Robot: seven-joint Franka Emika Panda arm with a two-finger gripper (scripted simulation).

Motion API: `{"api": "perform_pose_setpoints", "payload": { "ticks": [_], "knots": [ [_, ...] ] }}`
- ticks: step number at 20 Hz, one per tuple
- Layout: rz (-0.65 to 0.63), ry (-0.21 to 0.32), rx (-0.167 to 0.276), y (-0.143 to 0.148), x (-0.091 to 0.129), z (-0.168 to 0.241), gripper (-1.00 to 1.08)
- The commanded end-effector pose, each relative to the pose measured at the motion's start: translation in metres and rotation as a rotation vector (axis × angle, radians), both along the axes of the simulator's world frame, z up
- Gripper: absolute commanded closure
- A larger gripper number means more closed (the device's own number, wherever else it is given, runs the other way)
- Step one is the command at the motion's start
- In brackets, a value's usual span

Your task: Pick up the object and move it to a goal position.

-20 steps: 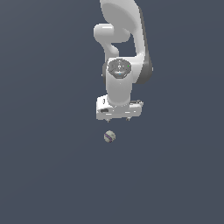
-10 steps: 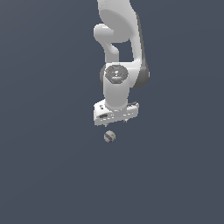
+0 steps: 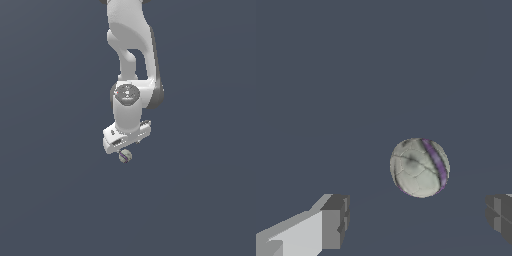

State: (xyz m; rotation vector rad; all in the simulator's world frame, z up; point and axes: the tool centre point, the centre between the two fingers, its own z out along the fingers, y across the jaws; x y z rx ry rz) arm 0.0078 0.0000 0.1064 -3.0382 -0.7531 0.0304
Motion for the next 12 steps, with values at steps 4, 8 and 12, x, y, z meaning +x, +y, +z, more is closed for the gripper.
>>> {"api": "perform_pose_setpoints", "payload": {
  "ticks": [4,8,12],
  "knots": [
    [0.108,-0.013,-0.002,-0.008,0.006,-0.011,-0.92],
    [0.158,-0.018,-0.003,-0.011,0.008,-0.016,-0.92],
    [0.185,-0.021,-0.004,-0.013,0.010,-0.019,-0.92]
  ]
}}
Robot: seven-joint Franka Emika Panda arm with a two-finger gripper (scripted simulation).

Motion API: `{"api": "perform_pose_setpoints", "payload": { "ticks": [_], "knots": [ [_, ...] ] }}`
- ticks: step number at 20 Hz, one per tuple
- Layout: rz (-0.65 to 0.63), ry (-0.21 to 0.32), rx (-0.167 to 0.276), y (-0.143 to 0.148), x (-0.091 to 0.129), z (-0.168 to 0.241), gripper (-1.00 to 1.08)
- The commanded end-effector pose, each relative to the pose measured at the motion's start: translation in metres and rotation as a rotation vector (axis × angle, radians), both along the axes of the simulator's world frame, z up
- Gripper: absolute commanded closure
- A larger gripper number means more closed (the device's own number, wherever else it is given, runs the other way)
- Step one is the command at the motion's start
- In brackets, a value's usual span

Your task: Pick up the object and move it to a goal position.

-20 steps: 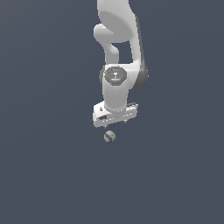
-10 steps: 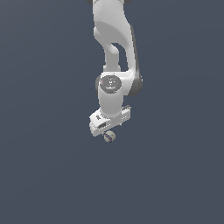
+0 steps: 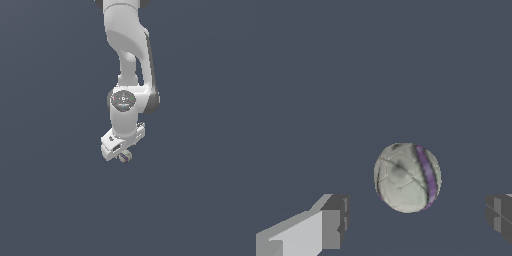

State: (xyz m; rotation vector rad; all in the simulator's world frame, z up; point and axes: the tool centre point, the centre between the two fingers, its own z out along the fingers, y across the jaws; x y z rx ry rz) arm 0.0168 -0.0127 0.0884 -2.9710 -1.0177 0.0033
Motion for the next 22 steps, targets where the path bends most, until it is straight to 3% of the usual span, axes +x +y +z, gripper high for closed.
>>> {"api": "perform_pose_setpoints", "payload": {
  "ticks": [1,21,22],
  "knots": [
    [0.015,-0.002,0.000,-0.001,0.001,-0.001,-0.92],
    [0.018,-0.002,0.000,-0.001,0.001,-0.052,-0.92],
    [0.018,-0.002,0.000,-0.001,0.001,-0.052,1.08]
  ]
}}
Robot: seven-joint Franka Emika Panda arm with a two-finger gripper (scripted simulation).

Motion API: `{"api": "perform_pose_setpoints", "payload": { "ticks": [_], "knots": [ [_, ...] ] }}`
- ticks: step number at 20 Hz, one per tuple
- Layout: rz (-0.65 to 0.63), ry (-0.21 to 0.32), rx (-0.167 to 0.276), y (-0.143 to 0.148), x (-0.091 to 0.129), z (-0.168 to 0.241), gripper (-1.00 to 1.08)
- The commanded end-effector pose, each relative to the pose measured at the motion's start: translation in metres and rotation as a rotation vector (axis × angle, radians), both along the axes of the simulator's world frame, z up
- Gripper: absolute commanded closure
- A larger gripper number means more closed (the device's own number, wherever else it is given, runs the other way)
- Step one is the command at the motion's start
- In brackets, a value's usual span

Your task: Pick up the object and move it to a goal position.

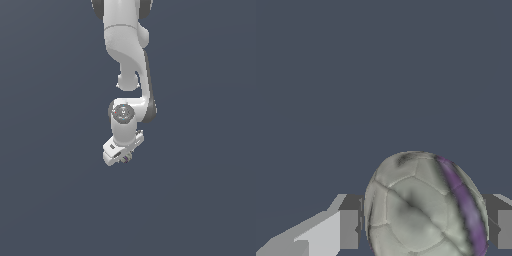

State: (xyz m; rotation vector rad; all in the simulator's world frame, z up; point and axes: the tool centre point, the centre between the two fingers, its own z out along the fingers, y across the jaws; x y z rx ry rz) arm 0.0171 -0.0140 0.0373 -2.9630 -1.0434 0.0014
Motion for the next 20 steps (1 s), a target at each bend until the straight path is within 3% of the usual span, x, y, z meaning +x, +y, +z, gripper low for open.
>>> {"api": "perform_pose_setpoints", "payload": {
  "ticks": [1,13,20],
  "knots": [
    [0.000,-0.001,0.000,0.000,0.000,-0.001,1.08],
    [0.000,-0.001,0.000,-0.001,0.001,0.003,1.08],
    [0.000,-0.001,0.000,-0.003,0.009,0.031,1.08]
  ]
}}
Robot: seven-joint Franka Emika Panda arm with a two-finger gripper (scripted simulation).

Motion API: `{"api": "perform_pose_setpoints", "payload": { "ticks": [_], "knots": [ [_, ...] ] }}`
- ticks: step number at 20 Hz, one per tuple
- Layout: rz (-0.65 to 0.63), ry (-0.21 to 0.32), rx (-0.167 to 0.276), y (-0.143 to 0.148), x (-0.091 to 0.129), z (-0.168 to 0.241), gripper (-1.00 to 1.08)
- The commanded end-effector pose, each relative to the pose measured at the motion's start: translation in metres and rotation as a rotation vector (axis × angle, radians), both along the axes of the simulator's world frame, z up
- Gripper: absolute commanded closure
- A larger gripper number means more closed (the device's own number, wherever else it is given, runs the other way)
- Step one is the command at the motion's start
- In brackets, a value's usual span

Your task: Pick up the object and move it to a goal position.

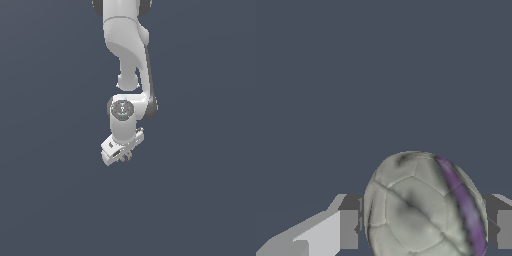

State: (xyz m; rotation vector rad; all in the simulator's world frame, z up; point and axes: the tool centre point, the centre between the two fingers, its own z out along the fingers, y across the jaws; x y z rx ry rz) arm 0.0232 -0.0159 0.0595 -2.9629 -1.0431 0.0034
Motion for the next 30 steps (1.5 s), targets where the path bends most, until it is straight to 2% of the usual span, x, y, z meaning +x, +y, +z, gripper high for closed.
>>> {"api": "perform_pose_setpoints", "payload": {
  "ticks": [1,18,24,30],
  "knots": [
    [0.000,-0.003,0.000,-0.001,0.005,0.016,1.08],
    [0.001,-0.002,0.001,-0.011,0.050,0.169,1.08],
    [0.001,-0.002,0.001,-0.013,0.062,0.202,1.08],
    [0.001,-0.002,0.001,-0.015,0.068,0.218,1.08]
  ]
}}
